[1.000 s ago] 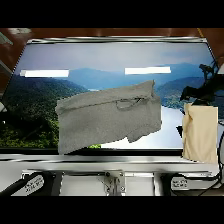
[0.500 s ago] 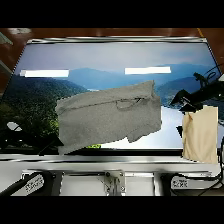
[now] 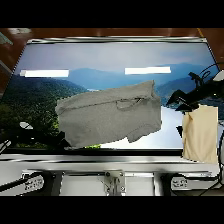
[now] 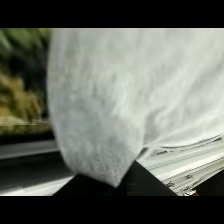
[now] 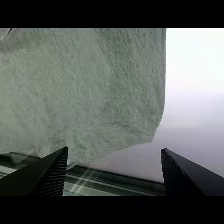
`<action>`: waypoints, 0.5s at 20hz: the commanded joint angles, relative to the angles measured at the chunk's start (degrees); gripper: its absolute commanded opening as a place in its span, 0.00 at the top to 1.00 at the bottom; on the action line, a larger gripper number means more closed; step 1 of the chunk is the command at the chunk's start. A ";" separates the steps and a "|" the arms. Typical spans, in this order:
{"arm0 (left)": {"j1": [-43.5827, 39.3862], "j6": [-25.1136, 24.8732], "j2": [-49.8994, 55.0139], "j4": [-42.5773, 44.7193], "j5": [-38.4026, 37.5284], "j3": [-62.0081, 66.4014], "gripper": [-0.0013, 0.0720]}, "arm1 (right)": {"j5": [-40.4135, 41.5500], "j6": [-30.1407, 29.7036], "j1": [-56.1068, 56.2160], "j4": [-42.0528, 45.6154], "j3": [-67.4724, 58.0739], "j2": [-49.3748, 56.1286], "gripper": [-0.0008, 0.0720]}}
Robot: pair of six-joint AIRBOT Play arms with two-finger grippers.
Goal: Fold the shirts.
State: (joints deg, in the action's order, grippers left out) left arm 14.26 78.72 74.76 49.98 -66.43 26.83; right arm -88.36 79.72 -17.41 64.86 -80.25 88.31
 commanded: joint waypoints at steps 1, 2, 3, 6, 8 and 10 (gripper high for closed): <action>-0.72 -1.64 0.66 -3.48 -1.20 0.57 0.93 | -0.07 0.00 0.11 3.37 3.10 -0.02 0.04; -0.72 -1.84 0.33 -3.52 -1.27 0.83 0.93 | 0.26 -0.90 0.11 3.15 5.53 -0.02 0.04; -0.72 -2.23 -0.31 -3.52 -1.29 1.03 0.93 | 0.85 -1.81 0.11 2.99 7.93 -0.02 0.04; -0.72 -2.21 -3.19 -3.52 -1.70 1.07 0.93 | 5.49 -5.60 0.11 1.62 16.13 -0.02 0.04; -0.72 -2.19 -4.87 -3.52 -2.64 1.07 0.93 | 10.38 -5.64 0.11 1.55 19.87 -0.02 0.04; -0.72 -1.99 -5.99 -3.52 -2.82 1.07 0.93 | 15.28 -5.53 0.13 0.13 22.27 0.00 0.04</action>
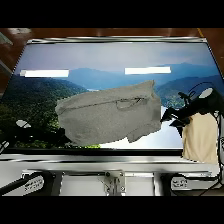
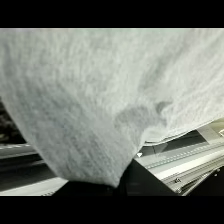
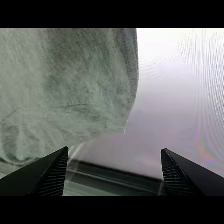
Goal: Fold the shirts.
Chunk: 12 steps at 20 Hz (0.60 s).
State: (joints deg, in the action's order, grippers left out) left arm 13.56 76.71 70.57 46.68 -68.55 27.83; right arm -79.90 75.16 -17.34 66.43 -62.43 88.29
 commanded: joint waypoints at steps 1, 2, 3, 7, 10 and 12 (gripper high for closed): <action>-0.02 0.02 -2.12 -0.24 -0.68 0.07 0.93 | 9.20 -0.81 0.07 -3.67 5.33 0.13 0.04; -0.02 0.02 -2.25 -0.24 -0.68 0.07 0.93 | 10.51 -0.92 0.07 -6.56 5.86 0.59 0.04; -0.02 0.02 -2.23 -0.24 -0.66 0.07 0.93 | 11.15 -1.57 0.07 -9.73 6.29 1.33 0.04; 0.00 0.00 -2.23 -0.24 -0.39 0.07 0.93 | 13.33 -2.08 3.08 -11.30 6.49 4.26 0.04; 0.00 0.00 -2.25 -0.22 -0.37 1.22 0.93 | 13.73 -2.56 5.90 -10.86 6.43 4.94 0.70; 0.00 0.07 -2.97 -0.22 0.44 4.50 0.93 | 13.16 -3.50 6.08 -12.31 6.40 2.84 0.90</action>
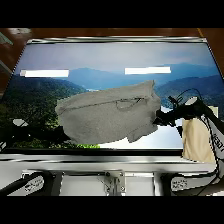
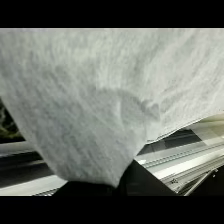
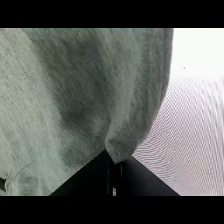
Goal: Fold the shirts.
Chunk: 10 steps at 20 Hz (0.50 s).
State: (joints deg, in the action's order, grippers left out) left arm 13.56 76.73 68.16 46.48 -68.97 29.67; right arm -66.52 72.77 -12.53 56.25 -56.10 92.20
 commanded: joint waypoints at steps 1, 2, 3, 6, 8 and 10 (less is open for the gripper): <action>0.00 1.27 -1.97 0.00 2.32 5.27 0.93 | -0.79 -3.41 1.22 -2.64 -0.44 -3.43 0.90; 0.00 2.23 -3.87 0.00 4.04 8.39 0.93 | -1.11 -5.09 1.22 -2.58 -1.60 -6.32 0.90; -0.02 2.14 -6.62 0.02 5.79 12.66 0.93 | -1.25 -6.82 1.22 -2.60 -3.58 -10.03 0.90; 0.00 2.14 -16.31 0.31 12.00 29.83 0.93 | 0.50 -9.25 1.22 -2.62 -13.51 -23.21 0.90; 0.00 2.10 -21.33 0.48 16.81 42.84 0.93 | 6.58 -9.22 1.22 -2.69 -21.64 -33.20 0.90; 0.00 1.66 -24.87 0.63 20.68 56.28 0.93 | 14.49 -7.37 1.22 -2.60 -28.15 -42.58 0.90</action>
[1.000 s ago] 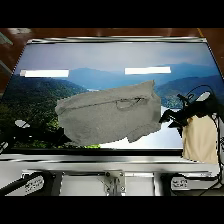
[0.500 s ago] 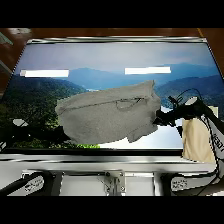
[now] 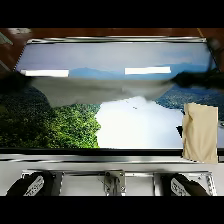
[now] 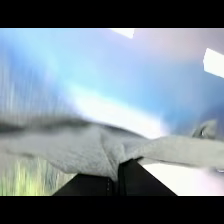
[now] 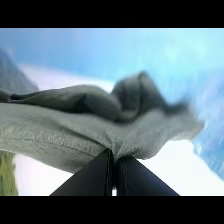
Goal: Fold the shirts.
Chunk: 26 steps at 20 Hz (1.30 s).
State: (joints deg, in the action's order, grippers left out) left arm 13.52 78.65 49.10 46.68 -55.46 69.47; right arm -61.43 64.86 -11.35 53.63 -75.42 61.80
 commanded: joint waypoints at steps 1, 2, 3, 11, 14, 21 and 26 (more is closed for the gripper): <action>0.02 -0.81 -6.95 1.03 7.30 22.01 0.93 | 11.58 2.64 0.04 0.48 -11.47 -16.37 0.90; 0.02 -1.29 -8.04 2.29 6.88 26.95 0.93 | 12.15 4.07 0.04 2.01 -13.68 -19.98 0.90; 0.02 -1.25 -9.03 3.30 6.71 30.38 0.93 | 12.07 5.01 0.04 3.58 -15.45 -22.95 0.90; 0.04 8.74 -19.65 20.85 -5.73 35.08 0.93 | 8.66 11.37 0.04 12.35 -20.79 -36.63 0.90; 0.04 10.62 -20.24 24.61 -20.02 35.01 0.93 | -0.13 14.60 0.04 15.78 -21.90 -36.92 0.90; 0.02 12.11 -19.89 23.85 -36.28 19.45 0.93 | -31.10 19.56 0.04 20.37 -21.55 -28.41 0.90; 0.02 12.09 -17.31 23.89 -33.77 -0.85 0.93 | -30.29 21.05 0.20 20.11 -7.52 -15.74 0.90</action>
State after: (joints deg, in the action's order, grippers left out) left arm 13.52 90.48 30.26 70.30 -89.49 79.00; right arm -91.02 84.95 -11.33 73.25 -90.04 39.68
